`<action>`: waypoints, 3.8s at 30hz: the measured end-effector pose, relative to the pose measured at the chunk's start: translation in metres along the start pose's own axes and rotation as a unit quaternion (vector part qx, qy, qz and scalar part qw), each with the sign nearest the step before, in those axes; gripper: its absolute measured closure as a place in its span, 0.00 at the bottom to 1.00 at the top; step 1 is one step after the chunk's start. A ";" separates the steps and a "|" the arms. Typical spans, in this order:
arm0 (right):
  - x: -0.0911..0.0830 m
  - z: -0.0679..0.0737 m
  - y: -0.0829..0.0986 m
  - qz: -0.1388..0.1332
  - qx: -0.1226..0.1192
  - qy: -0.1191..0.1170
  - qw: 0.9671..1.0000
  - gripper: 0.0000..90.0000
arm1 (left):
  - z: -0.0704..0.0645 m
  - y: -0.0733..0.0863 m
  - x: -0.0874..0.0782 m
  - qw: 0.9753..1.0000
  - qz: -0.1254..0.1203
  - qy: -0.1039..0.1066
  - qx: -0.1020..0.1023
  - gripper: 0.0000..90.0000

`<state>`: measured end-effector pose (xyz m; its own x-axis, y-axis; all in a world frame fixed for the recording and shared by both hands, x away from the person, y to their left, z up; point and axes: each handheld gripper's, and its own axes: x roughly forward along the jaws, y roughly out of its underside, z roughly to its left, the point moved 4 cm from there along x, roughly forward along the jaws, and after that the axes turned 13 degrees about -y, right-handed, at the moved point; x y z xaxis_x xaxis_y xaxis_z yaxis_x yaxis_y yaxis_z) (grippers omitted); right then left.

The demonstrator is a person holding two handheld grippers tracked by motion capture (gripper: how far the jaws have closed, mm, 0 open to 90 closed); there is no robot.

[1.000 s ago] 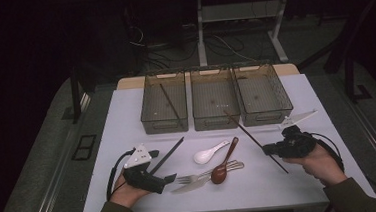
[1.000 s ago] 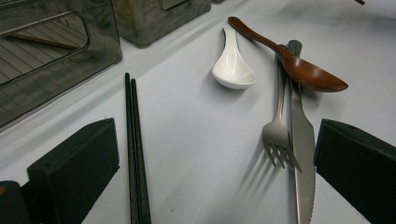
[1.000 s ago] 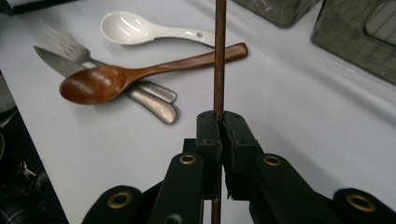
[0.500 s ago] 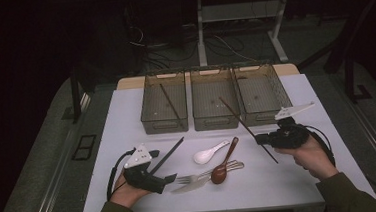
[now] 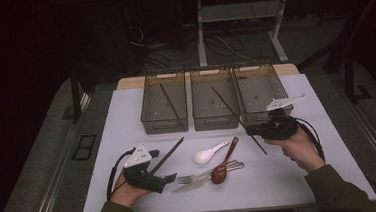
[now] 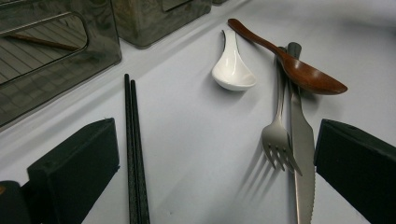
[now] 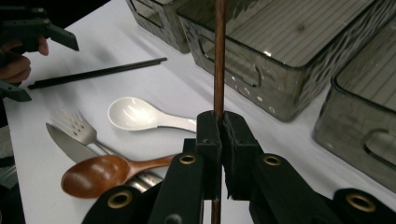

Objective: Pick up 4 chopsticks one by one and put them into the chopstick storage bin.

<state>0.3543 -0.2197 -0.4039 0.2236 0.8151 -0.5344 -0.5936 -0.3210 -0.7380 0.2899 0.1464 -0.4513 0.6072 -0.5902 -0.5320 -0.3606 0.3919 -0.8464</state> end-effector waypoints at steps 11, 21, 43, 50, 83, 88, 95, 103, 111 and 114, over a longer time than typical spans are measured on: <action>0.014 -0.002 -0.022 -0.023 -0.011 -0.015 1.000 0.94 | 0.000 0.000 0.001 1.000 0.000 -0.004 0.000 0.00; 0.032 0.003 -0.046 -0.041 -0.025 -0.022 0.999 0.94 | 0.003 0.000 0.000 1.000 -0.005 -0.003 -0.005 0.00; 0.071 0.004 -0.107 -0.088 -0.027 -0.026 0.995 0.94 | 0.003 -0.001 -0.003 1.000 -0.009 -0.005 -0.008 0.00; 0.092 0.002 -0.125 -0.099 -0.024 -0.026 0.994 0.94 | 0.004 -0.002 -0.002 1.000 -0.011 -0.006 -0.003 0.00; 0.185 -0.001 -0.166 -0.098 -0.002 0.001 0.995 0.94 | 0.002 -0.002 -0.004 1.000 -0.011 -0.003 -0.002 0.00; 0.196 -0.002 -0.163 -0.081 0.005 0.004 0.997 0.94 | 0.002 -0.002 -0.004 1.000 -0.012 -0.003 0.000 0.00; 0.211 -0.003 -0.154 -0.046 0.014 0.011 0.999 0.94 | 0.002 -0.002 -0.004 1.000 -0.012 -0.002 -0.002 0.00; 0.220 -0.006 -0.149 -0.011 0.023 0.036 0.999 0.94 | 0.001 -0.002 -0.004 1.000 -0.010 -0.001 0.000 0.00; 0.221 -0.005 -0.148 0.000 0.024 0.049 0.999 0.83 | 0.001 -0.002 -0.004 1.000 -0.011 -0.001 0.000 0.00; 0.219 -0.004 -0.149 -0.003 0.018 0.049 0.999 0.76 | 0.001 -0.002 -0.004 1.000 -0.010 -0.002 0.000 0.00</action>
<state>0.4948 0.0045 -0.4128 0.3007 0.7654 -0.5690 -0.6194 -0.2969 -0.7267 0.2892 0.1489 -0.4471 0.6167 -0.5961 -0.5141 -0.3476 0.3799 -0.8573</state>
